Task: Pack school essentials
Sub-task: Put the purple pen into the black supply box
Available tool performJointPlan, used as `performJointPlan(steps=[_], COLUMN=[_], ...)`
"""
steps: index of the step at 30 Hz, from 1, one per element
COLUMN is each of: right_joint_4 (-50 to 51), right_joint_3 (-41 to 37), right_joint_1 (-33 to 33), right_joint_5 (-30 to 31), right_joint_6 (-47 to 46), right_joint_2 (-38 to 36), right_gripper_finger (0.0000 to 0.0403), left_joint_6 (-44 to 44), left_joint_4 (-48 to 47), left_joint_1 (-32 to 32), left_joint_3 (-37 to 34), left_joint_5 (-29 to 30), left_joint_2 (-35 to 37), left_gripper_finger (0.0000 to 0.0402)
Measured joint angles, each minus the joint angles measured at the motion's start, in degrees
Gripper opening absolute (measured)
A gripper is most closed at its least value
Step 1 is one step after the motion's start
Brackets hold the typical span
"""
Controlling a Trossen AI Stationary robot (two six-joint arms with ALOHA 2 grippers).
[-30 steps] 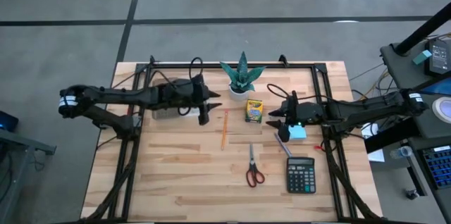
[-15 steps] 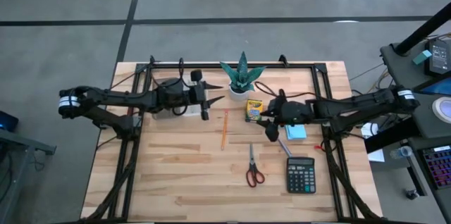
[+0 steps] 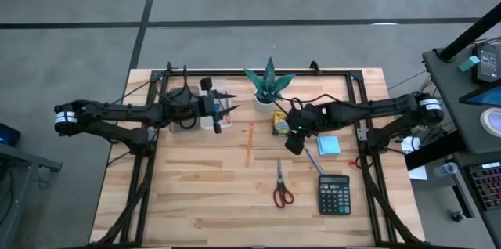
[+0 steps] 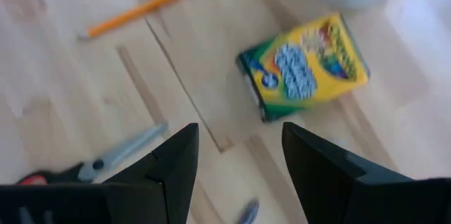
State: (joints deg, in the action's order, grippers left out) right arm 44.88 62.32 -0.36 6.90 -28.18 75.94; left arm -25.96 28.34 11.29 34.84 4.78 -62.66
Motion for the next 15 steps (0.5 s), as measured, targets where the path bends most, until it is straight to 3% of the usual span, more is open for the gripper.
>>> performJointPlan(steps=[7,15], right_joint_4=[10.6,12.5], right_joint_3=[3.9,1.6], right_joint_1=[-0.8,-0.7], right_joint_5=[-4.5,-11.8], right_joint_6=[-7.0,-14.2], right_joint_2=[4.6,7.6], right_gripper_finger=[0.0194,0.0194], left_joint_6=[0.1,0.1], left_joint_4=[1.6,1.7], left_joint_1=[0.0,0.0], left_joint_3=[-3.0,-3.1], left_joint_5=[0.0,0.1], left_joint_2=[3.6,3.9], left_gripper_finger=[0.0136,0.0136])
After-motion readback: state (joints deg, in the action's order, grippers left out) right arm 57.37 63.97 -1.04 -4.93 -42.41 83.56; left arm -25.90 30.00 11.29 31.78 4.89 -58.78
